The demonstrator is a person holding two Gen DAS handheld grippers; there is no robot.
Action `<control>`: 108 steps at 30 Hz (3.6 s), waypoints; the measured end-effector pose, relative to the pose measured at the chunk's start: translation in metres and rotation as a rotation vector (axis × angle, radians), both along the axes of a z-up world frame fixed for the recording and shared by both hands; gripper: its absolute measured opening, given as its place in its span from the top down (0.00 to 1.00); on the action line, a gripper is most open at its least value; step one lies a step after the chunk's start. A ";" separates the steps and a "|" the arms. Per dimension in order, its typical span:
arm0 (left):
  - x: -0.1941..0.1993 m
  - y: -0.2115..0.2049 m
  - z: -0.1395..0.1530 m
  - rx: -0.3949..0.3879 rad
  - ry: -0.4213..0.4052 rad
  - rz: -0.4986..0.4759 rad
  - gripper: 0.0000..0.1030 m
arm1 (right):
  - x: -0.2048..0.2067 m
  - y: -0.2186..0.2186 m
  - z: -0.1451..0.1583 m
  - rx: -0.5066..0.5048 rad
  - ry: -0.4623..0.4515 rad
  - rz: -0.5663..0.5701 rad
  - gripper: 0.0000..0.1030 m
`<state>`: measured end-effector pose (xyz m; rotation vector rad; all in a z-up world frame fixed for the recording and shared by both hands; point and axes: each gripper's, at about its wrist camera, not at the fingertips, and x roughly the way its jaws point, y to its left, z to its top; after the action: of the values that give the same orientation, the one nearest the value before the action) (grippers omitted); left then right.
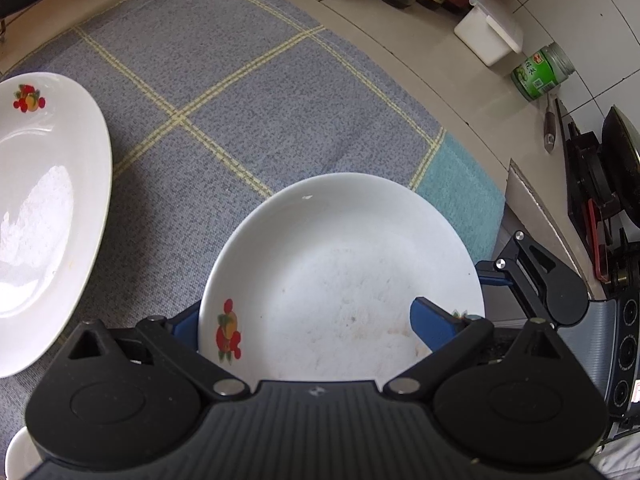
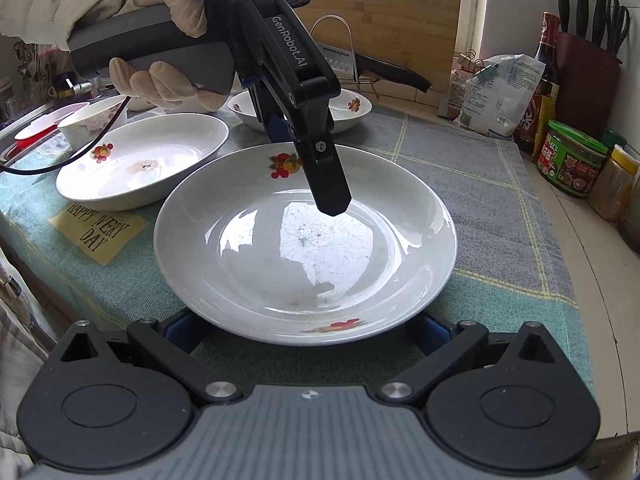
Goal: Organize plates and bowls
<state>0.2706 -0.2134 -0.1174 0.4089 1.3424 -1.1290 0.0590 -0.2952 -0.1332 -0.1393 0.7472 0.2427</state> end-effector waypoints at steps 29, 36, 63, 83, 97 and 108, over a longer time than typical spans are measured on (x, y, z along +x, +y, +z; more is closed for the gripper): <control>0.006 -0.004 0.016 -0.063 -0.068 -0.015 0.10 | 0.015 -0.010 0.019 -0.086 -0.011 -0.036 0.00; 0.014 -0.018 0.019 -0.086 -0.093 -0.007 0.10 | 0.024 -0.023 0.022 -0.097 -0.022 -0.041 0.00; 0.060 -0.084 0.002 -0.120 -0.202 0.025 0.10 | 0.086 -0.079 0.010 -0.112 -0.010 -0.089 0.00; 0.065 -0.086 -0.010 -0.131 -0.283 0.072 0.09 | 0.092 -0.083 0.000 -0.080 0.006 -0.138 0.00; -0.024 -0.006 0.048 -0.266 -0.504 0.190 0.03 | 0.053 -0.059 0.020 -0.117 -0.015 -0.241 0.00; -0.106 0.090 0.055 -0.284 -0.610 0.465 0.03 | 0.040 -0.022 0.011 -0.039 0.019 -0.155 0.00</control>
<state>0.1650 -0.1238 -0.0619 0.1901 0.6762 -0.7050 0.0991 -0.3176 -0.1225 -0.1157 0.7781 0.0816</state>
